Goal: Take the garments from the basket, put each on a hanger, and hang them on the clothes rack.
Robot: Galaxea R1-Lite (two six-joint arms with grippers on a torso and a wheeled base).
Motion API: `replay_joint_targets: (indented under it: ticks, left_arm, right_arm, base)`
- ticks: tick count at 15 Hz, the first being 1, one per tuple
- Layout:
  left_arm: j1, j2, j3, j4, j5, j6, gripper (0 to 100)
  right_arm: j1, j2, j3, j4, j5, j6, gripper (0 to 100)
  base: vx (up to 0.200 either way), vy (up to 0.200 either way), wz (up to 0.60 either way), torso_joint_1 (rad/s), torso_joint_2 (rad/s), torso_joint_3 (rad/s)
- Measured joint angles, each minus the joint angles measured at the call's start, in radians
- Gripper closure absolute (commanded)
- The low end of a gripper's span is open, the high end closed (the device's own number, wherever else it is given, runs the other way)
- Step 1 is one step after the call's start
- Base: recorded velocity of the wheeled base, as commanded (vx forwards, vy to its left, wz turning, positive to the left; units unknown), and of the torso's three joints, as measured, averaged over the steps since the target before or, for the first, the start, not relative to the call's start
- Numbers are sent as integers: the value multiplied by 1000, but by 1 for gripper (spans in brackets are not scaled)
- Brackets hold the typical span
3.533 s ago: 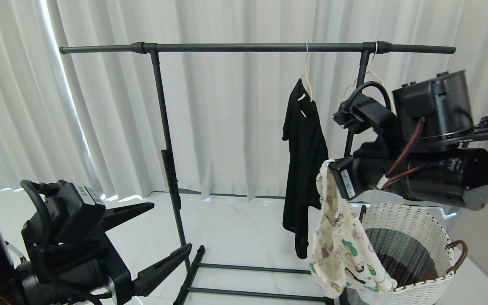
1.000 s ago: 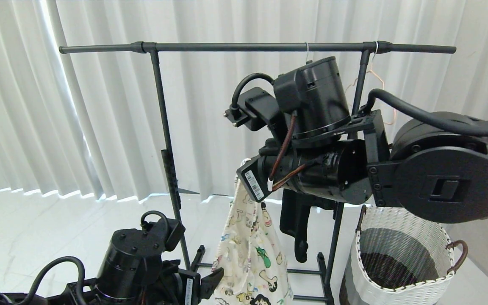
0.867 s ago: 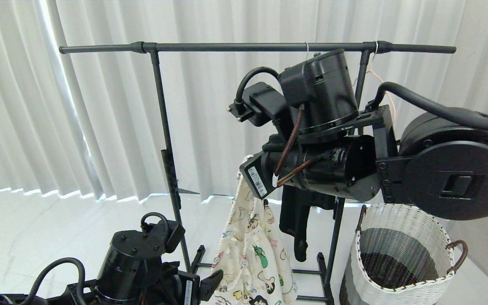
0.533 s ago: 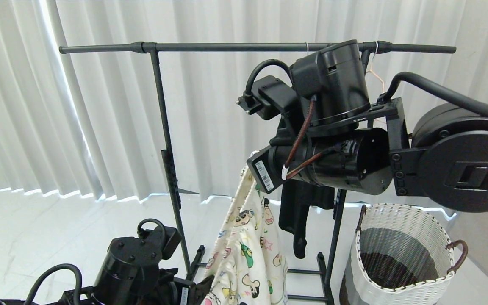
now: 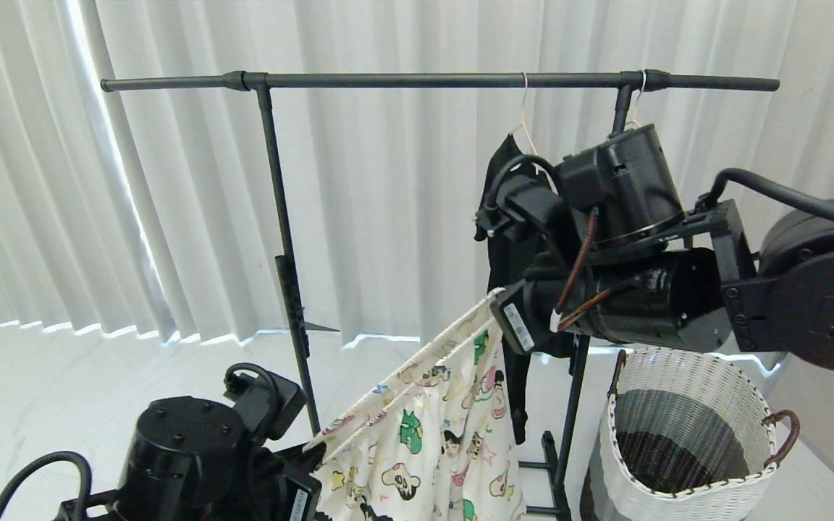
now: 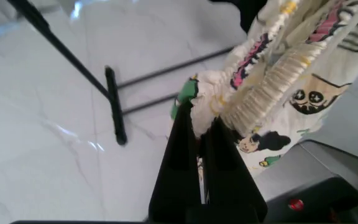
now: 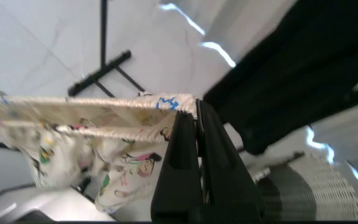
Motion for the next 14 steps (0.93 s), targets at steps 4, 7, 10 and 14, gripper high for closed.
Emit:
replay_joint_targets:
  ticks: [4, 7, 10, 14]
  left_arm:
    - [4, -126, -58, 88, -23, 81, 100]
    - [-14, -200, -233, 369, -33, 57, 100]
    - [-81, -241, -479, 654, -53, 2, 100]
    - [-205, -257, -868, 1012, -168, -64, 100]
  right_arm:
    - [-65, -148, 239, -4, 1, 28, 100]
    - [-79, -251, 335, -1, 1, 43, 100]
    - [-87, -312, 357, 30, 1, 45, 100]
    - [-118, -380, 321, 82, 12, 42, 100]
  base:
    - [0, 0, 0, 0, 0, 0]
    - [0, 0, 0, 0, 0, 0]
    - [0, 0, 0, 0, 0, 0]
    - [0, 0, 0, 0, 0, 0]
